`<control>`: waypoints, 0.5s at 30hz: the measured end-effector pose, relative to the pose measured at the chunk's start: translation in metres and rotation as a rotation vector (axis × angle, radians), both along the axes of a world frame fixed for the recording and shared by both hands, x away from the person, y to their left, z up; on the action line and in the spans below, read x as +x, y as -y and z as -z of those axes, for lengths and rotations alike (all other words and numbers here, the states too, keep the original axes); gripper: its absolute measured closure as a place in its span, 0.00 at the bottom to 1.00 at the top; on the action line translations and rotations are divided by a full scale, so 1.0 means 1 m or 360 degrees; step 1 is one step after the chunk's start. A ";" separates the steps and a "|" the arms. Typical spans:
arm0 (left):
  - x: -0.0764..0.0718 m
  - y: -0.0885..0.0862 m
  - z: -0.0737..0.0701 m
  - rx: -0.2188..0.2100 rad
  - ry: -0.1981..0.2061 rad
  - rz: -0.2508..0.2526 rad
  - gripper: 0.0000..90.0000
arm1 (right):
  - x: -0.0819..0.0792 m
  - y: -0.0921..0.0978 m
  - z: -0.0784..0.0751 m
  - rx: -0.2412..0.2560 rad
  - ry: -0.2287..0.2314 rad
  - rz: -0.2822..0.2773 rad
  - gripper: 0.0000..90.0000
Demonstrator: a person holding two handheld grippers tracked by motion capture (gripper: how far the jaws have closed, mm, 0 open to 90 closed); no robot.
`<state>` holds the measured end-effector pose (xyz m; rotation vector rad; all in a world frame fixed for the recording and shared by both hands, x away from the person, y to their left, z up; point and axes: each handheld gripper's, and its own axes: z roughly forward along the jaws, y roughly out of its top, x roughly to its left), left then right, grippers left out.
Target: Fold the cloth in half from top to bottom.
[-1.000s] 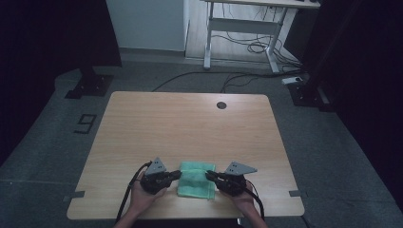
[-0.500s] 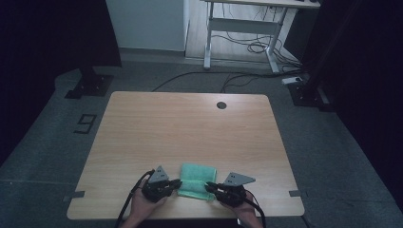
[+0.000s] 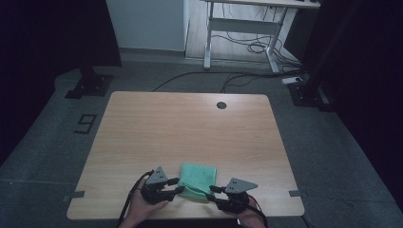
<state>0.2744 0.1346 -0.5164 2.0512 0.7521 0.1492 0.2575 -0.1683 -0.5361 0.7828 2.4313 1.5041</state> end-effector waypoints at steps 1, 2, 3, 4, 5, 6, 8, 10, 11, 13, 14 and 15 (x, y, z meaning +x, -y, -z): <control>0.000 0.000 -0.001 -0.0008 -0.0006 0.0012 0.64 | 0.000 -0.001 0.001 -0.0012 -0.0009 -0.0007 0.70; 0.001 0.000 -0.002 0.0000 -0.0015 0.0020 0.63 | 0.000 -0.002 0.002 -0.0025 -0.0018 -0.0011 0.70; 0.001 0.001 0.000 0.0019 -0.0019 0.0018 0.62 | 0.000 -0.003 0.004 -0.0057 -0.0017 0.0002 0.70; 0.002 0.003 0.003 0.0040 -0.0037 0.0014 0.62 | 0.000 -0.003 0.006 -0.0095 -0.0019 0.0026 0.70; 0.002 0.004 0.005 0.0049 -0.0041 0.0012 0.62 | 0.002 -0.004 0.009 -0.0119 -0.0033 0.0041 0.70; 0.002 0.005 0.007 0.0057 -0.0041 0.0003 0.62 | 0.003 -0.003 0.011 -0.0115 -0.0043 0.0044 0.70; 0.003 0.006 0.008 0.0055 -0.0043 0.0000 0.62 | 0.004 -0.002 0.012 -0.0103 -0.0060 0.0049 0.68; 0.005 0.006 0.008 0.0052 -0.0039 -0.0009 0.62 | 0.002 -0.001 0.009 -0.0086 -0.0041 0.0053 0.65; 0.007 0.007 0.007 0.0050 -0.0040 -0.0015 0.62 | 0.002 0.000 0.007 -0.0061 -0.0036 0.0055 0.63; 0.013 0.009 0.004 0.0052 -0.0034 -0.0020 0.63 | 0.004 0.001 0.001 -0.0024 -0.0025 0.0078 0.58; 0.018 0.011 0.002 0.0054 -0.0025 -0.0027 0.63 | 0.006 0.001 -0.001 -0.0022 -0.0015 0.0093 0.57; 0.021 0.013 0.002 0.0056 -0.0025 -0.0026 0.63 | 0.009 0.001 -0.003 -0.0026 -0.0004 0.0119 0.56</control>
